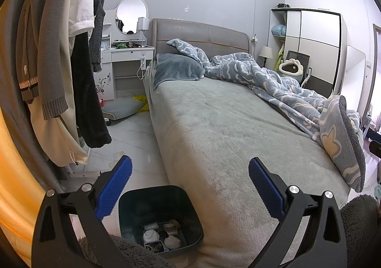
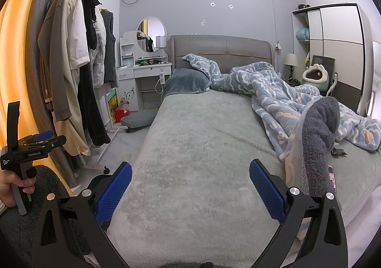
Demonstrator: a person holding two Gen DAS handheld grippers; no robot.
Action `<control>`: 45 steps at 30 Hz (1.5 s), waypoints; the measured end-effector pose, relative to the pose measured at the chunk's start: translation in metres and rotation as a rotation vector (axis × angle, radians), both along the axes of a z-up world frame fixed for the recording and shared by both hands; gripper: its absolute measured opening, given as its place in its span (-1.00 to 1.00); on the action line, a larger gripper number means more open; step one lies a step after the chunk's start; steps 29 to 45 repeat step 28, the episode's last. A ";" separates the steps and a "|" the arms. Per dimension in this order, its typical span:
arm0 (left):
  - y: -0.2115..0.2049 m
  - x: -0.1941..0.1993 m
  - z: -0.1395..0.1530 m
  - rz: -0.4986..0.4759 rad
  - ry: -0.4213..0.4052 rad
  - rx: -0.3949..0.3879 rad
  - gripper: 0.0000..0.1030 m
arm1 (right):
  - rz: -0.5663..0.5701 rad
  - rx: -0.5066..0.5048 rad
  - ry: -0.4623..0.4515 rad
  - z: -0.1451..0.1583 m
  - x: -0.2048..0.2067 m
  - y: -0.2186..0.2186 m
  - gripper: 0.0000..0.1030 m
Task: Collect trash
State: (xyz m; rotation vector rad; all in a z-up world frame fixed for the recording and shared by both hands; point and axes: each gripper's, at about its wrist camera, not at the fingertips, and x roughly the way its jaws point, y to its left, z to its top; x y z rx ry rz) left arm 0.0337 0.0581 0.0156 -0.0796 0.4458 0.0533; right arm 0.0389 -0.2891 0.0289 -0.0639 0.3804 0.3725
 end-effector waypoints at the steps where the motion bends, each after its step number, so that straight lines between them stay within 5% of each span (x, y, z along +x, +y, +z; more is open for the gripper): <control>1: 0.000 0.000 0.000 0.000 0.000 0.000 0.94 | 0.000 0.000 0.000 0.000 0.000 0.000 0.94; 45: -0.001 -0.001 -0.001 0.000 0.003 0.001 0.94 | -0.001 -0.001 0.002 0.001 0.000 0.000 0.94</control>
